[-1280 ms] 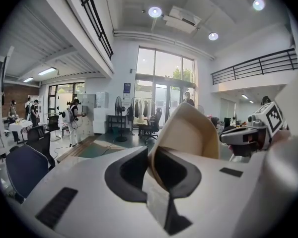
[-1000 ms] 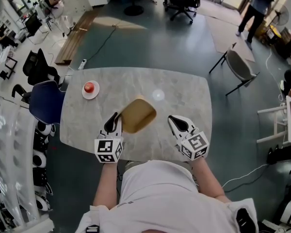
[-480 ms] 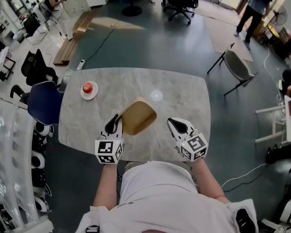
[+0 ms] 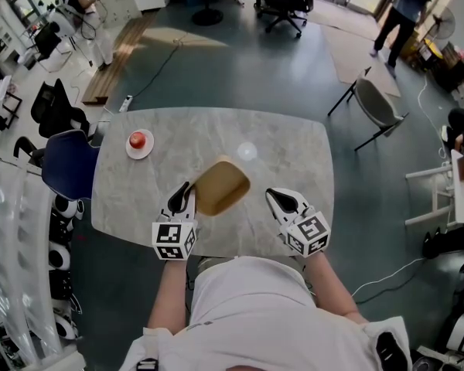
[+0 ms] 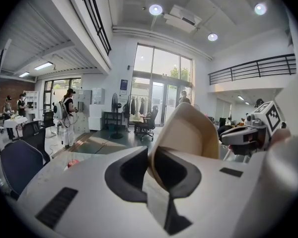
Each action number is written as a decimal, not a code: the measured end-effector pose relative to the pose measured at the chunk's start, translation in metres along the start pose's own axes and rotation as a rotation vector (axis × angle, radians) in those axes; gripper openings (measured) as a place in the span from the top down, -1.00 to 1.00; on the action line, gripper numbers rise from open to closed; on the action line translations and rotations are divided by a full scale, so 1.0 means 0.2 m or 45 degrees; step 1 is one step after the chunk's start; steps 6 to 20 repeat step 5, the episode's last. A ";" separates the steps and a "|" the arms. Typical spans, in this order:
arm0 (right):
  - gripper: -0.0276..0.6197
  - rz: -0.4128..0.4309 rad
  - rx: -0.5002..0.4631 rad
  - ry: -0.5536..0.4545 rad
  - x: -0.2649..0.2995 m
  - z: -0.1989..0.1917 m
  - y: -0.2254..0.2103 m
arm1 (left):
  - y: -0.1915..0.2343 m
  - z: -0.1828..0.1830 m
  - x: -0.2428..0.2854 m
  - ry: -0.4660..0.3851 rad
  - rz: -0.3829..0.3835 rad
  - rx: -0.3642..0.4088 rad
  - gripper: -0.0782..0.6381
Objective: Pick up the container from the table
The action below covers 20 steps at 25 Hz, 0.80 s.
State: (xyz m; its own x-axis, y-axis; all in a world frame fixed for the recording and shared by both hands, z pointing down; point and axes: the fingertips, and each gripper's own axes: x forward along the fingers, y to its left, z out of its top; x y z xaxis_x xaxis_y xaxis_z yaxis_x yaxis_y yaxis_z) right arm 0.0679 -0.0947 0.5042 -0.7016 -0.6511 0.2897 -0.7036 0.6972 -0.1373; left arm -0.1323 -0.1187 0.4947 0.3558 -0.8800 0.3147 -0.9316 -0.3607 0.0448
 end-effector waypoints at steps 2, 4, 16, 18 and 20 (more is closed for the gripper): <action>0.88 -0.003 -0.001 0.001 0.00 0.00 -0.01 | 0.00 0.00 0.01 0.001 -0.004 0.001 0.66; 0.88 -0.004 -0.001 0.002 -0.01 0.00 -0.01 | -0.01 0.00 0.02 0.000 -0.008 0.001 0.66; 0.88 -0.004 -0.001 0.003 -0.01 0.00 -0.02 | -0.02 0.00 0.03 0.000 -0.011 0.001 0.66; 0.88 -0.004 -0.001 0.003 -0.01 0.00 -0.02 | -0.02 0.00 0.03 0.000 -0.011 0.001 0.66; 0.88 -0.004 -0.001 0.003 -0.01 0.00 -0.02 | -0.02 0.00 0.03 0.000 -0.011 0.001 0.66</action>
